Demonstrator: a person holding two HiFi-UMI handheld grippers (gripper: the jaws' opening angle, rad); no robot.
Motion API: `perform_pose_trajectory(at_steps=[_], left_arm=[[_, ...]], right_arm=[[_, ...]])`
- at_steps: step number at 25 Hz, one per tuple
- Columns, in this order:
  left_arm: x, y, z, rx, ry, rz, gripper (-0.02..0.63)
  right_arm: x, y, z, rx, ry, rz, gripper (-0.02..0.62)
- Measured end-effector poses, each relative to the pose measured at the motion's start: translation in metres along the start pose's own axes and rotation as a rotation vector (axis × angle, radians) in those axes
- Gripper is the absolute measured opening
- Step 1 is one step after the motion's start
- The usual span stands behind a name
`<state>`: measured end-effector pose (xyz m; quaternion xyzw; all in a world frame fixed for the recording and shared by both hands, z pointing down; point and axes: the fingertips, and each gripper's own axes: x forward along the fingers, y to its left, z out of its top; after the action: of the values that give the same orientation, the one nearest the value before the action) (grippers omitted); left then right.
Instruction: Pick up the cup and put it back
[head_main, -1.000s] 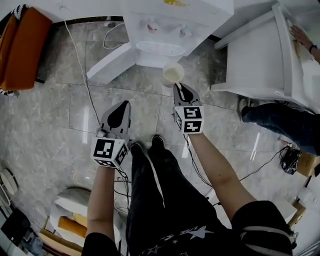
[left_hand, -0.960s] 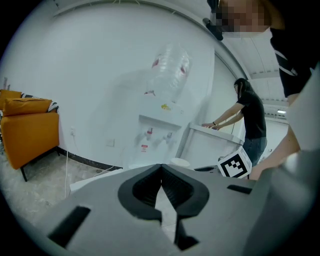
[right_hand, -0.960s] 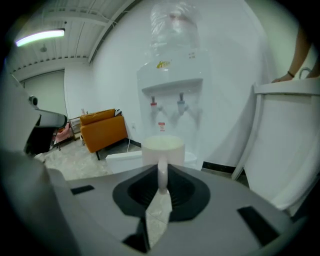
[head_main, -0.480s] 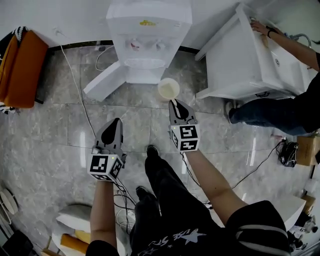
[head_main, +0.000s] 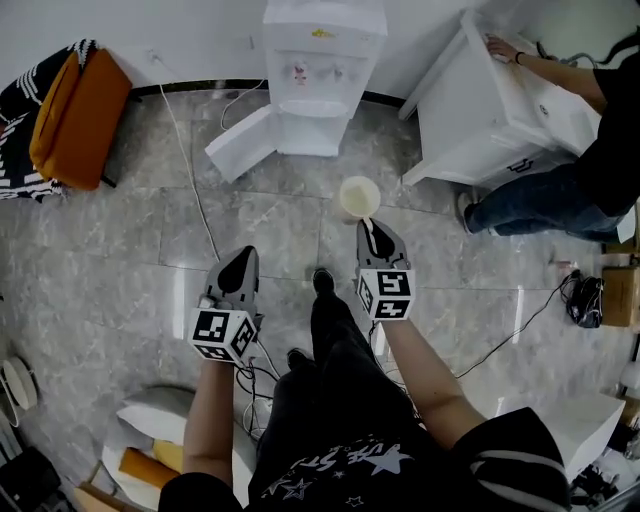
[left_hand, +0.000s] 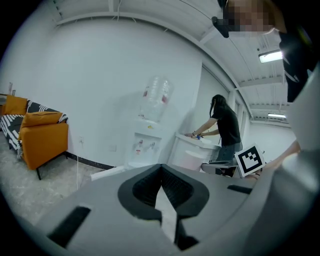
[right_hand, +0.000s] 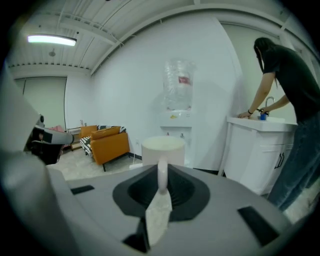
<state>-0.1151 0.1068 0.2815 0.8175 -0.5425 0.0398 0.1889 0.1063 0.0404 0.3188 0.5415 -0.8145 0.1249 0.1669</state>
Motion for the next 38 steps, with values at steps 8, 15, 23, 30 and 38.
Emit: perform_pose_trajectory(at_steps=[8, 15, 23, 30, 38], left_arm=[[-0.074, -0.022, 0.02, -0.003, -0.054, 0.01, 0.008], [-0.094, -0.026, 0.035, 0.031, -0.088, 0.004, 0.008], [-0.027, 0.015, 0.022, 0.04, -0.04, 0.05, 0.008], [0.121, 0.089, -0.029, 0.026, -0.006, 0.1, 0.009], [0.295, 0.17, -0.108, 0.029, -0.038, 0.079, 0.008]], right_arm=[[-0.077, 0.023, 0.017, 0.0, -0.043, -0.032, 0.043], [-0.092, 0.031, 0.027, 0.001, -0.064, -0.037, 0.043], [-0.002, 0.01, 0.006, -0.023, -0.019, 0.013, 0.043], [0.162, -0.039, -0.052, -0.046, 0.028, 0.059, 0.043], [0.347, -0.094, -0.141, -0.077, 0.02, 0.083, 0.043]])
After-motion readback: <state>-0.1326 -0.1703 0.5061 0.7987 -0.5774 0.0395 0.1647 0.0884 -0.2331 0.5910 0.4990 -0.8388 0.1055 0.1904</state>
